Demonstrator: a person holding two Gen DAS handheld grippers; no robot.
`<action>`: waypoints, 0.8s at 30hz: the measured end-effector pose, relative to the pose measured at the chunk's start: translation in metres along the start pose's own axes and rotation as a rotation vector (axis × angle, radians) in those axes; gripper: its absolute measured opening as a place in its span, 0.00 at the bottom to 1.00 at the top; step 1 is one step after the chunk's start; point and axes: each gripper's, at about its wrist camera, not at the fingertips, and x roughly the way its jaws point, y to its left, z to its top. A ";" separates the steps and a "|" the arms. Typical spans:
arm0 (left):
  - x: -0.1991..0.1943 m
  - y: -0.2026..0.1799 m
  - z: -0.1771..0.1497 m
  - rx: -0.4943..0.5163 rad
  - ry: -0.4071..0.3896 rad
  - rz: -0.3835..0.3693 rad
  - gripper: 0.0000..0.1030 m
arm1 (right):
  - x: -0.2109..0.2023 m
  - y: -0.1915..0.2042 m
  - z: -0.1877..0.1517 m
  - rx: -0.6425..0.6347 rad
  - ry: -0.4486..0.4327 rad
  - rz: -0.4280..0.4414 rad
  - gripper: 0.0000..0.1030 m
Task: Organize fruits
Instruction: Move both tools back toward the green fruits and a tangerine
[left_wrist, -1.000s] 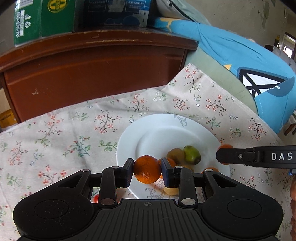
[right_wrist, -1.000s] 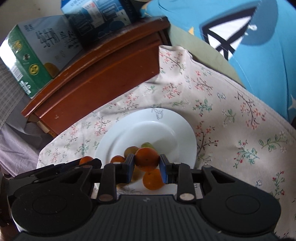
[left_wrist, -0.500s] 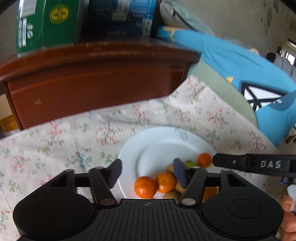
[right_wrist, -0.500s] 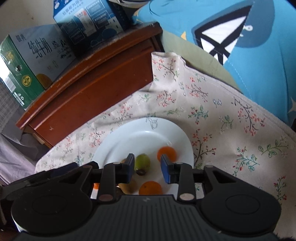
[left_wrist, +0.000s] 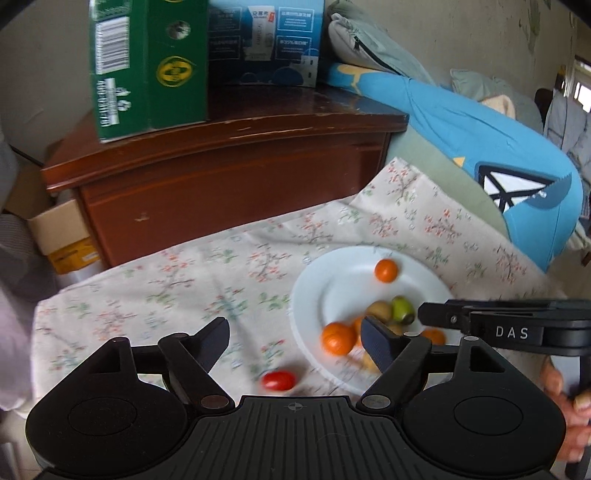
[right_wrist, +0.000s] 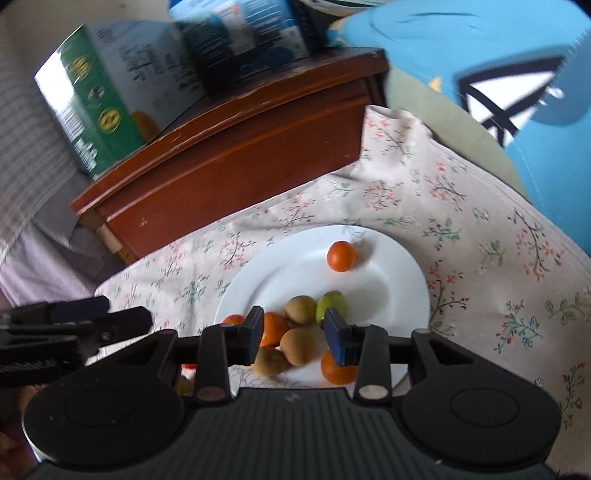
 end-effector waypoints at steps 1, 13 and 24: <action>-0.004 0.003 -0.002 -0.002 0.001 0.007 0.77 | 0.000 0.003 -0.002 -0.017 0.002 0.001 0.38; -0.021 0.017 -0.034 -0.061 0.034 0.016 0.78 | 0.002 0.023 -0.024 -0.112 0.062 0.043 0.38; -0.009 -0.005 -0.069 -0.008 0.119 -0.037 0.78 | -0.010 0.023 -0.034 -0.072 0.086 0.078 0.38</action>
